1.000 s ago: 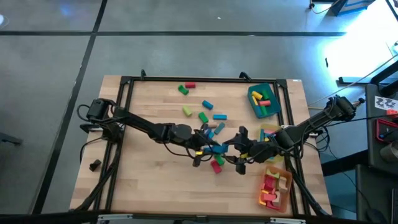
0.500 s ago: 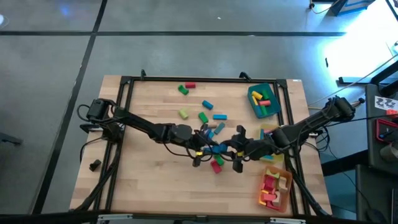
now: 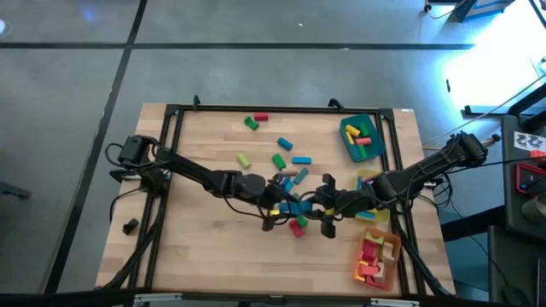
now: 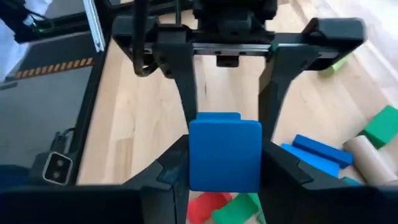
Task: Sort blocks by size
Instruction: Put the blue arch block into the orange bin
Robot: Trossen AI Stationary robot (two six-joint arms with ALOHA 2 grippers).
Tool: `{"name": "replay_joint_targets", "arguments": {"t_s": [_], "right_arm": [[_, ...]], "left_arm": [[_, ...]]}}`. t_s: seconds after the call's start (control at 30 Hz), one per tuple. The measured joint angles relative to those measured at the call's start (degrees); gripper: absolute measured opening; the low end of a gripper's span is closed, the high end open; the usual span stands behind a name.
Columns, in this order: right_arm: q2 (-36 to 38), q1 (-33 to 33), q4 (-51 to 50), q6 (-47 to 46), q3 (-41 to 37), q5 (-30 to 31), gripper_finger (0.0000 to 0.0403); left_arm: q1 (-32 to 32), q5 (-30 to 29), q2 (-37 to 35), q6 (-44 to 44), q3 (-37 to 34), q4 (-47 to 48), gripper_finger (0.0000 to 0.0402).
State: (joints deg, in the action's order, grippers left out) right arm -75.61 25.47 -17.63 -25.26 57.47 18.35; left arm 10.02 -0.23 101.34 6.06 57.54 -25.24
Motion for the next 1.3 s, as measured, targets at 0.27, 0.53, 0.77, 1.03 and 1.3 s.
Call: {"name": "replay_joint_targets", "arguments": {"t_s": [0.27, 0.53, 0.77, 1.03, 1.3], "right_arm": [[1.9, 0.0, -9.1, -3.6, 0.0, -7.1, 0.0136], [2.5, 0.2, -22.3, -17.6, 0.0, -28.7, 0.0136], [2.5, 6.7, -35.5, -33.8, 0.0, -44.3, 0.0136], [1.9, 19.5, -36.9, -42.8, 0.0, -40.8, 0.0154], [0.7, 26.4, -36.0, -44.0, 0.0, -32.7, 0.0244]], "left_arm": [[-2.2, 0.0, -6.9, 5.0, 0.0, 20.7, 0.0222], [-7.1, -0.1, -16.6, 11.2, 0.0, 40.0, 0.0219], [-11.5, -0.4, -19.3, 14.9, 0.0, 50.6, 0.0219], [-15.9, -0.8, -19.3, 26.9, 0.0, 64.7, 0.0219], [-18.3, -4.1, -19.3, 50.2, 0.0, 87.5, 0.0219]]}}
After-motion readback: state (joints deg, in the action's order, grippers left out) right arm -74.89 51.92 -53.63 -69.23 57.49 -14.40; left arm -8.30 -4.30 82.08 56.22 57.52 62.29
